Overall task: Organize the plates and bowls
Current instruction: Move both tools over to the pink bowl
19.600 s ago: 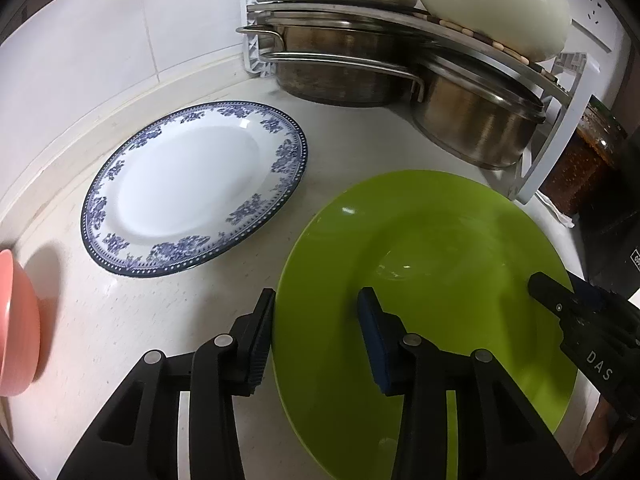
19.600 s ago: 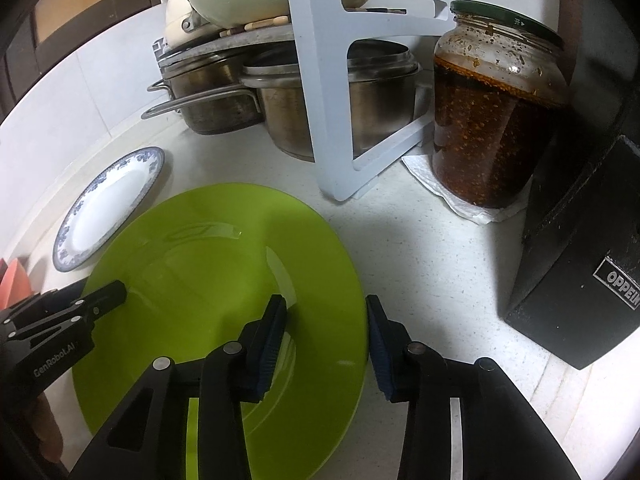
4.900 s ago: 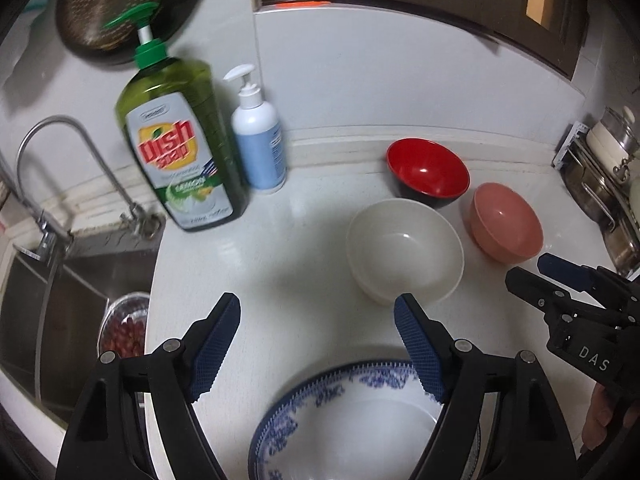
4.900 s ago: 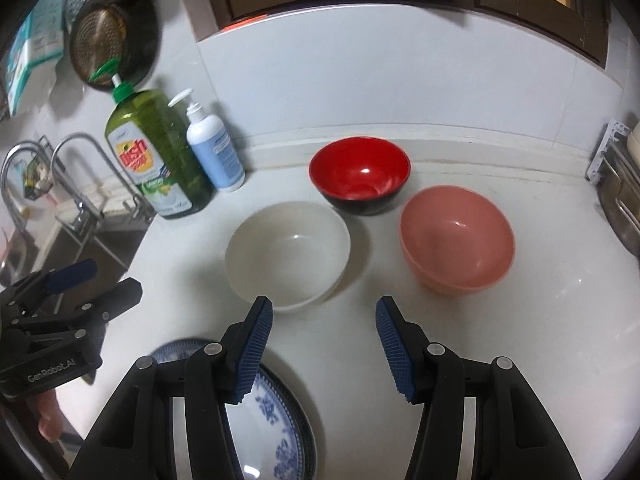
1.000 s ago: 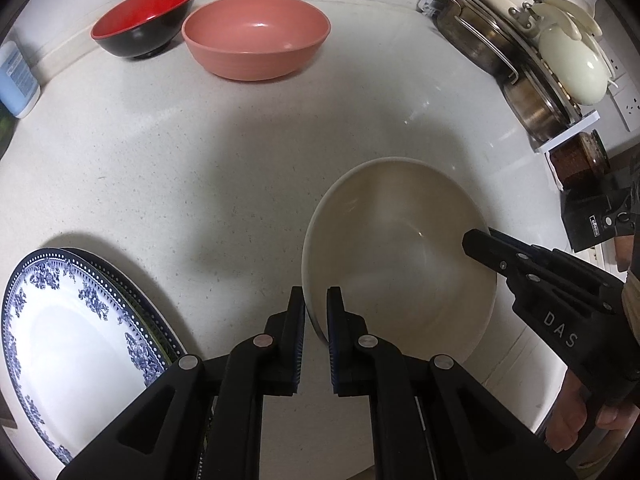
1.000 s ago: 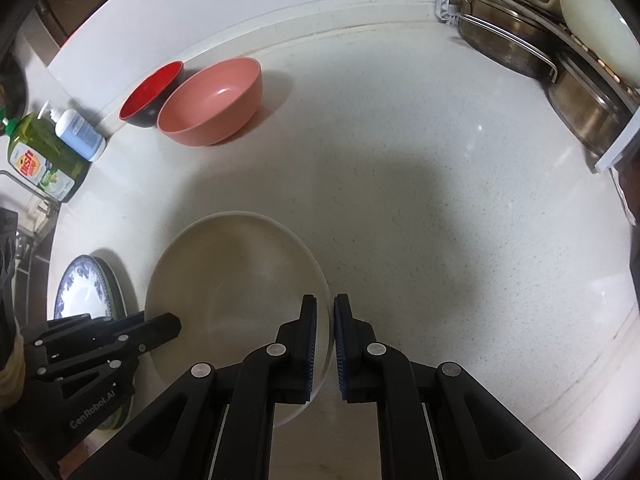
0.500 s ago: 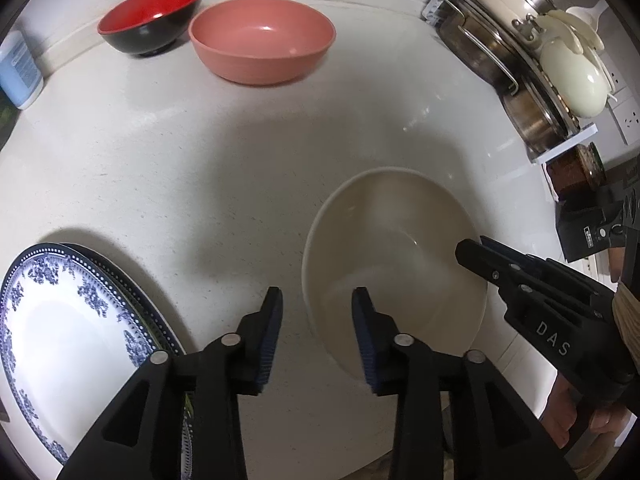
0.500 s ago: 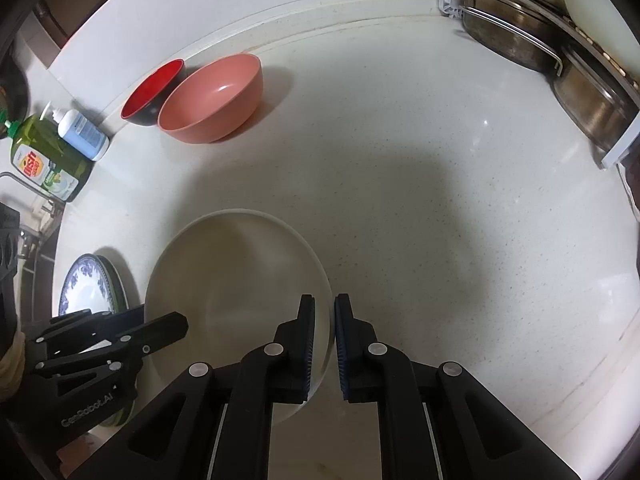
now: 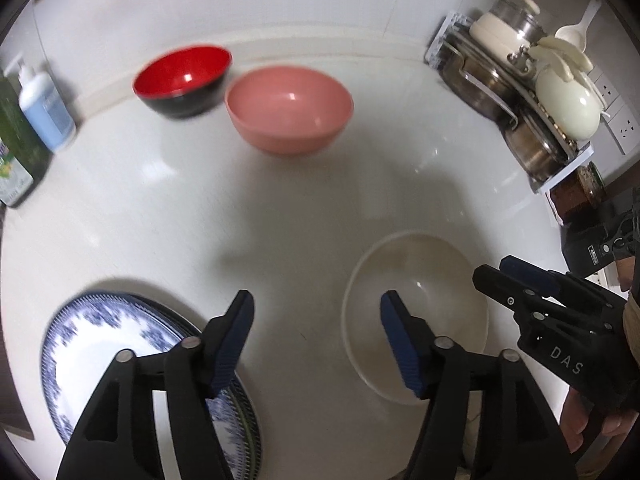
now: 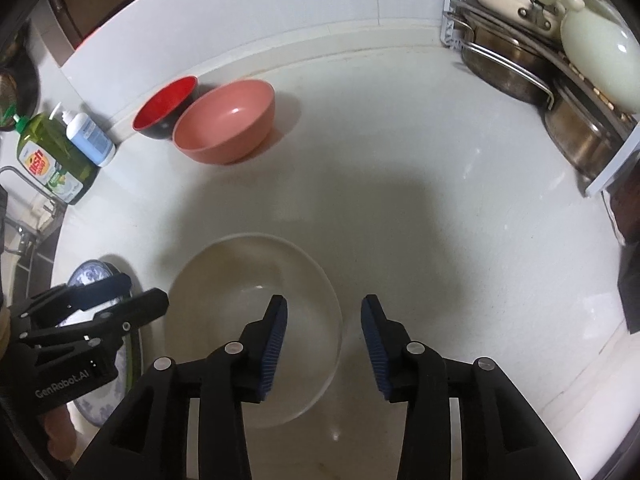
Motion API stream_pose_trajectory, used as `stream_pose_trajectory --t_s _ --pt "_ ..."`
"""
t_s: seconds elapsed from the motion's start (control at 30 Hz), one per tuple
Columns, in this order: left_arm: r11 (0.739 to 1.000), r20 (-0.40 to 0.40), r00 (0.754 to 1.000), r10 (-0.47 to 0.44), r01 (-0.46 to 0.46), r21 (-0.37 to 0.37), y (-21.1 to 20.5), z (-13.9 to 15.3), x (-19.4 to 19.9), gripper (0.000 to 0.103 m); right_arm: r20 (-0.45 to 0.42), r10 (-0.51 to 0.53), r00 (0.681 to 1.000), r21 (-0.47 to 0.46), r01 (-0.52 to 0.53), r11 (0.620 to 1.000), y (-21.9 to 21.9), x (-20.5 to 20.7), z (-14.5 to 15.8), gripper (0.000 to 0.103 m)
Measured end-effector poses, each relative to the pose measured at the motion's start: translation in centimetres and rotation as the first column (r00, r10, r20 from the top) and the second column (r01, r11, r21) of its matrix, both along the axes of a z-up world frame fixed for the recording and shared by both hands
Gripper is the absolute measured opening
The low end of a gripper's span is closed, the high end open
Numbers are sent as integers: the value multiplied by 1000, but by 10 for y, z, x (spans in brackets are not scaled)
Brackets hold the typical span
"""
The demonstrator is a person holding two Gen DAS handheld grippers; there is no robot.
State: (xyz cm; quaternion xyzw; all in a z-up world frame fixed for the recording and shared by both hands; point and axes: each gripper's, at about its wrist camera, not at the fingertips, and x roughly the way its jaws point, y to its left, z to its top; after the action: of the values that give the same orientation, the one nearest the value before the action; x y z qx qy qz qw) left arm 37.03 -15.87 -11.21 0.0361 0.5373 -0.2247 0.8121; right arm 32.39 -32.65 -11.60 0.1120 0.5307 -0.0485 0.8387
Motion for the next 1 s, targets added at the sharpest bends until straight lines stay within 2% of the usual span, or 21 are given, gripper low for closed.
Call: stream_pose_trajectory --t_s 0.27,0.73,1.0 --pt "1000 99 995 10 -11 16 13 27 14 80 75 0 997 -23 2 1000 8 14 28 40" --pt "997 193 980 41 -52 52 34 49 63 81 134 65 989 -48 -59 997 30 67 46 40" --pt "996 203 978 37 -52 71 34 45 97 80 145 101 984 -57 -94 994 36 103 47 40"
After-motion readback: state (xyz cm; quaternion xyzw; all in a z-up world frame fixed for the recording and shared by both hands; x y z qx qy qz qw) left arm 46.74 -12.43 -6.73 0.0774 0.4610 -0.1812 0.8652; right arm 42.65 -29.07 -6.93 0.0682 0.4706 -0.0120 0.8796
